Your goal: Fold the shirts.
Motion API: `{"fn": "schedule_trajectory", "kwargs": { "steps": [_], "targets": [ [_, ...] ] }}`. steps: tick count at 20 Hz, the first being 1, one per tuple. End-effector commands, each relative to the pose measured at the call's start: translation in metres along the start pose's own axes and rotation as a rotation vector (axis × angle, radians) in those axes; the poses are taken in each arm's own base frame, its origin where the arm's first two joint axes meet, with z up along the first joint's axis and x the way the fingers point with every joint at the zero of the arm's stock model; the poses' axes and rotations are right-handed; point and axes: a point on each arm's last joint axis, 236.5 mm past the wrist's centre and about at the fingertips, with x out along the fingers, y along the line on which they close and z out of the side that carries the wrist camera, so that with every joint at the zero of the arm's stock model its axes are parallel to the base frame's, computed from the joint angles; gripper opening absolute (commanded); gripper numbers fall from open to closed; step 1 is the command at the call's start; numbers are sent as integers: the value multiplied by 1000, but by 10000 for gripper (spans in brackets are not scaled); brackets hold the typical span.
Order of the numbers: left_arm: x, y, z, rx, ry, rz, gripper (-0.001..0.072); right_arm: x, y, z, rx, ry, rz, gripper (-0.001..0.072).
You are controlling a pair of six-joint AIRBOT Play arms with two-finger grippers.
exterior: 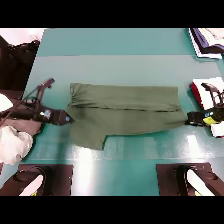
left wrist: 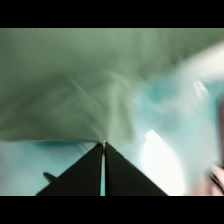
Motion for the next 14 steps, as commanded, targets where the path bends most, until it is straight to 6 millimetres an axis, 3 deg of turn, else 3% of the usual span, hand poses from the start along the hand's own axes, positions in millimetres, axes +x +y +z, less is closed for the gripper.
{"fn": "schedule_trajectory", "kwargs": {
  "steps": [1, 10, 14],
  "targets": [
    [-23, 17, 60, 94, -216, 141, 26, -14, -1, 34, 0, -64, -7, 14],
    [1, 61, 128, 22, -406, 215, 26, 18, -17, 107, 30, -116, -16, 15],
    [3, 78, 157, -26, -517, 241, 26, 26, -11, 139, 54, -213, 26, 15]
  ]
}}
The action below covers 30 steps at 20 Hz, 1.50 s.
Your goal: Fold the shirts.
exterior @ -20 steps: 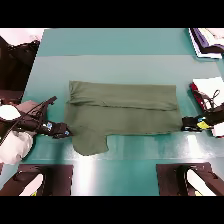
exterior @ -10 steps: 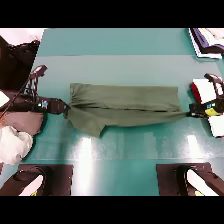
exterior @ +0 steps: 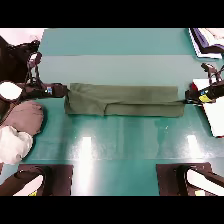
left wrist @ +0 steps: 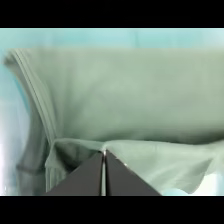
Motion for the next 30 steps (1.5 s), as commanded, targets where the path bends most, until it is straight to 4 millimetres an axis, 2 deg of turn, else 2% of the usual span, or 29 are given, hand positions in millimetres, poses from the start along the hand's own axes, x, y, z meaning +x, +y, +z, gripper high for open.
{"fn": "schedule_trajectory", "kwargs": {
  "steps": [1, 4, 7, 8, 9, 10, 11, 13, 14, 15, 16, 18, 19, 21, 23, 25, 30],
  "targets": [
    [16, 16, 25, -38, -105, 39, 26, 13, 5, 33, 30, -102, 37, 15],
    [33, 26, 23, -53, -99, 59, 27, 26, 9, 48, 64, -137, 73, 16],
    [47, 37, 24, -68, -115, 81, 28, 43, 4, 55, 81, -138, 70, 23],
    [49, 40, 27, -78, -130, 86, 97, 47, 6, 59, 96, -146, 86, 106],
    [49, 41, 32, -98, -152, 89, 364, 50, 9, 63, 114, -159, 107, 330],
    [47, 41, 38, -117, -171, 89, 530, 50, 10, 68, 131, -175, 123, 419],
    [46, 39, 42, -115, -176, 84, 531, 47, 9, 70, 136, -182, 131, 419],
    [41, 29, 48, -104, -156, 63, 529, 34, 5, 71, 113, -170, 151, 419],
    [39, 24, 47, -100, -134, 51, 432, 28, -1, 67, 98, -147, 159, 419],
    [37, 19, 44, -93, -103, 39, 186, 23, -10, 60, 99, -122, 172, 419],
    [36, 16, 40, -75, -75, 31, 36, 22, -18, 53, 112, -91, 191, 421],
    [37, 14, 32, -69, -42, 24, 34, 29, -28, 36, 163, -15, 287, 589],
    [37, 13, 28, -69, -25, 21, 34, 36, -30, 29, 187, 20, 342, 602],
    [37, 11, 18, -69, 20, 13, 34, 51, -33, 22, 249, 77, 427, 601],
    [36, 8, 5, -61, 75, 4, 34, 68, -42, 16, 279, 117, 444, 601],
    [35, 6, -5, -62, 118, -3, 34, 80, -42, 16, 278, 129, 466, 597],
    [33, 3, -18, -64, 173, -13, 27, 99, -46, 19, 292, 127, 450, 552]
  ]
}}
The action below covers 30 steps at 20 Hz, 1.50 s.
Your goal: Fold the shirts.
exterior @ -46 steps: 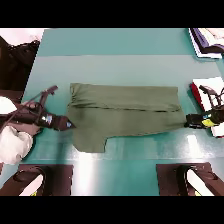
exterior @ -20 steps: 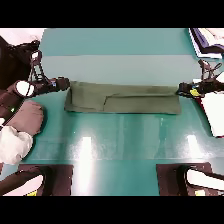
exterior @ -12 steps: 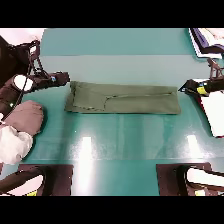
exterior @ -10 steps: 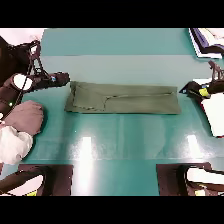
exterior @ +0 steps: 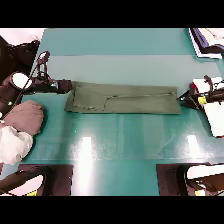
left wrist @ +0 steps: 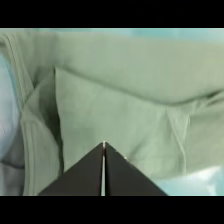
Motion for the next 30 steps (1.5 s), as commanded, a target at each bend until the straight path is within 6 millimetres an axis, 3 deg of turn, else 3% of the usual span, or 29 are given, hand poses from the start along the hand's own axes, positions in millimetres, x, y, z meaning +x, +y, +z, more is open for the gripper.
{"fn": "schedule_trajectory", "kwargs": {
  "steps": [1, 3, 6, 8, 9, 10, 13, 18, 22, 26, 30],
  "targets": [
    [0, -2, -12, 0, 49, -9, 27, 15, -9, 2, 2, 15, -7, 552],
    [3, -11, -14, 5, 57, -27, 27, 29, -7, 0, -14, 39, -10, 549],
    [13, -31, -27, 38, 95, -56, 26, 45, 0, 2, -76, 41, -28, 310],
    [23, -47, -36, 57, 122, -82, 26, 47, 8, 7, -125, 31, -34, 63],
    [28, -58, -41, 54, 138, -107, 26, 44, 14, 9, -146, 34, -29, 18],
    [35, -69, -46, 60, 160, -127, 26, 40, 24, 10, -192, 46, -11, 17],
    [59, -104, -49, 121, 192, -169, 25, 20, 81, 13, -295, 72, 121, 16],
    [112, -163, -31, 207, 203, -236, 26, -20, 209, 12, -464, 17, 307, 14],
    [154, -197, -32, 246, 219, -275, 26, -43, 301, -16, -658, -18, 321, 13],
    [185, -195, -46, 214, 262, -264, 25, -44, 370, -55, -800, -7, 362, 13],
    [196, -185, -59, 204, 303, -242, 26, -33, 410, -86, -873, 11, 400, 13]
  ]
}}
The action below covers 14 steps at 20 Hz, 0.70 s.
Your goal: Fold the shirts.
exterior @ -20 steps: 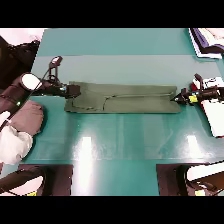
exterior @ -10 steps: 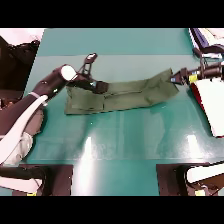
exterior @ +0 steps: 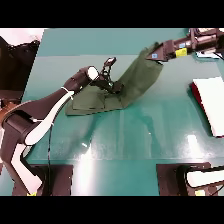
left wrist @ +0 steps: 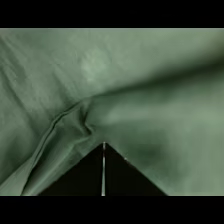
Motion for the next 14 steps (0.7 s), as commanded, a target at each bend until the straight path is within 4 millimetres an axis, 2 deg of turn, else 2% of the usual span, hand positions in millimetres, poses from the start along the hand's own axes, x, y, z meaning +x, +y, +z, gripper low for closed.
{"fn": "schedule_trajectory", "kwargs": {
  "steps": [1, 5, 8, 9, 11, 14],
  "targets": [
    [11, 6, -6, -10, 24, 10, 26, 22, 42, 5, -56, 6, 42, 13],
    [-1, 22, -4, -34, 47, 19, 25, 37, 57, 3, -77, 19, 64, 13],
    [-39, 49, 8, -47, 96, 38, 26, 48, 67, 7, -92, -1, 72, 13],
    [-59, 59, 19, -35, 83, 65, 25, 52, 71, 9, -98, -11, 74, 13],
    [-112, 79, 49, 6, 5, 155, 25, 60, 77, 16, -107, -40, 76, 13],
    [-214, 102, 86, 50, -151, 305, 26, 82, 83, 23, -109, -72, 85, 13]
  ]
}}
